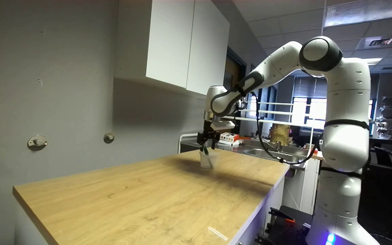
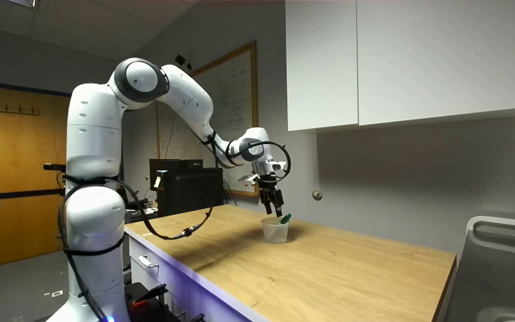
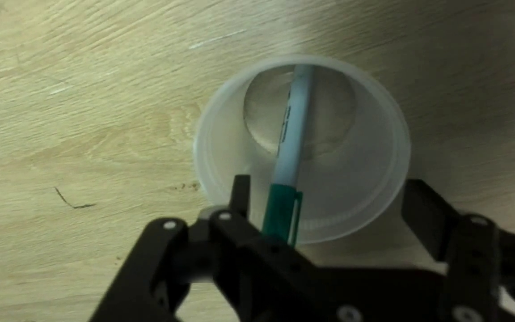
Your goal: Pick the pen and put it in the cup
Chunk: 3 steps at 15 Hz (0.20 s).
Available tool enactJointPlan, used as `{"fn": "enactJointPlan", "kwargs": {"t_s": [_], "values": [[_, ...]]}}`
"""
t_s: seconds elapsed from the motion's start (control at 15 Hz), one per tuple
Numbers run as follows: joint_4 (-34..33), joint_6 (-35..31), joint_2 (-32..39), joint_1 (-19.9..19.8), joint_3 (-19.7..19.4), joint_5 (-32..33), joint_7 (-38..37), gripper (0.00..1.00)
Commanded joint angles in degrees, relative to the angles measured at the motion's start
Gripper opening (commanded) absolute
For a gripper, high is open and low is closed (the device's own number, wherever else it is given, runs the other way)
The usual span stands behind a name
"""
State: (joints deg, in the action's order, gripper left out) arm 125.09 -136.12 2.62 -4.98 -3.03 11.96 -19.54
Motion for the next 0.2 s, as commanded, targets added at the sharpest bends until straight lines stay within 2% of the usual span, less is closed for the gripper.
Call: {"fn": "enactJointPlan", "kwargs": {"t_s": [0.0, 0.07, 0.13], "values": [[1.83, 5.15, -4.60, 1.01, 0.22, -6.13, 7.57, 1.00], [0.31, 2.66, -1.51, 0.90, -0.22, -3.16, 3.61, 1.00], [0.51, 3.73, -2.28, 1.02, -0.07, -4.31, 5.01, 1.00]]}}
